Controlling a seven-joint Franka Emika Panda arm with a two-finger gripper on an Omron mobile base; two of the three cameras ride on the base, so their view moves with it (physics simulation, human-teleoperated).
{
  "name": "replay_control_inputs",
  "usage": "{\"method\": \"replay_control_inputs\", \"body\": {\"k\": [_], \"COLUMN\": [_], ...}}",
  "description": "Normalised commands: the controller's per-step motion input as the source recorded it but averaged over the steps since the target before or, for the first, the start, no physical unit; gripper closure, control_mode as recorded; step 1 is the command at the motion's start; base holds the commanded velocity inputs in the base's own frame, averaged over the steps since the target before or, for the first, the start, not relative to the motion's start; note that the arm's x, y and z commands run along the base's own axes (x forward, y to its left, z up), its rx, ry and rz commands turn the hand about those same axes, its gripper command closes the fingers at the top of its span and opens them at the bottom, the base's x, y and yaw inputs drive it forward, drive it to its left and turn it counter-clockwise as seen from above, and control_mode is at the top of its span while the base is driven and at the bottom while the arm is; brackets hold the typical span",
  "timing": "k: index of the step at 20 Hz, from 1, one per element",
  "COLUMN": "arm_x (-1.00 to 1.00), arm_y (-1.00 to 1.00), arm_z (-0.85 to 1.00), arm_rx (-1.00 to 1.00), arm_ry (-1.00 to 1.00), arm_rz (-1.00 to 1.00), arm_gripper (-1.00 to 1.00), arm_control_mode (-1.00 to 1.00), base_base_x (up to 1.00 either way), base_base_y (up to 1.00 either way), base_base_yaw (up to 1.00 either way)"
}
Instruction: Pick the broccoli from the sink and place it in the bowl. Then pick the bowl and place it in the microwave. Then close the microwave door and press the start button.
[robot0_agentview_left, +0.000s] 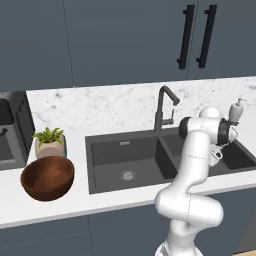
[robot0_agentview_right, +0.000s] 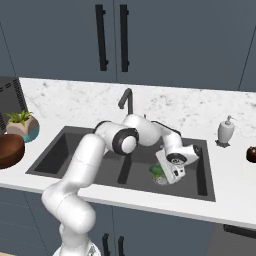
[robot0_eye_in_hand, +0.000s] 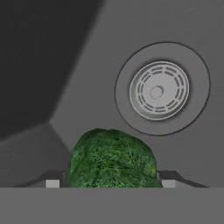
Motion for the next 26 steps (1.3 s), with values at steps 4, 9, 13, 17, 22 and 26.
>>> {"method": "replay_control_inputs", "body": {"k": [4,9,13,17,22,26], "arm_x": [-0.70,-0.65,-0.70,-0.73,-0.89,-0.80], "arm_y": [0.04,0.03,0.01,0.21,0.84,1.00], "arm_z": [1.00,1.00,1.00,1.00,1.00,1.00], "arm_rx": [-0.07,-0.05,-0.08,-0.09,-0.19,-0.23], "arm_ry": [-0.36,-0.35,-0.27,-0.21,-0.07,0.00], "arm_rz": [0.07,0.07,0.03,0.00,0.00,0.00], "arm_gripper": [1.00,1.00,1.00,1.00,1.00,1.00], "arm_control_mode": [-1.00,-1.00,-1.00,-1.00,-1.00,-1.00], "base_base_x": [0.00,0.00,0.00,0.00,0.00,0.00], "base_base_y": [0.00,0.00,0.00,0.00,0.00,0.00], "base_base_yaw": [0.00,0.00,0.00,0.00,0.00,0.00]}}
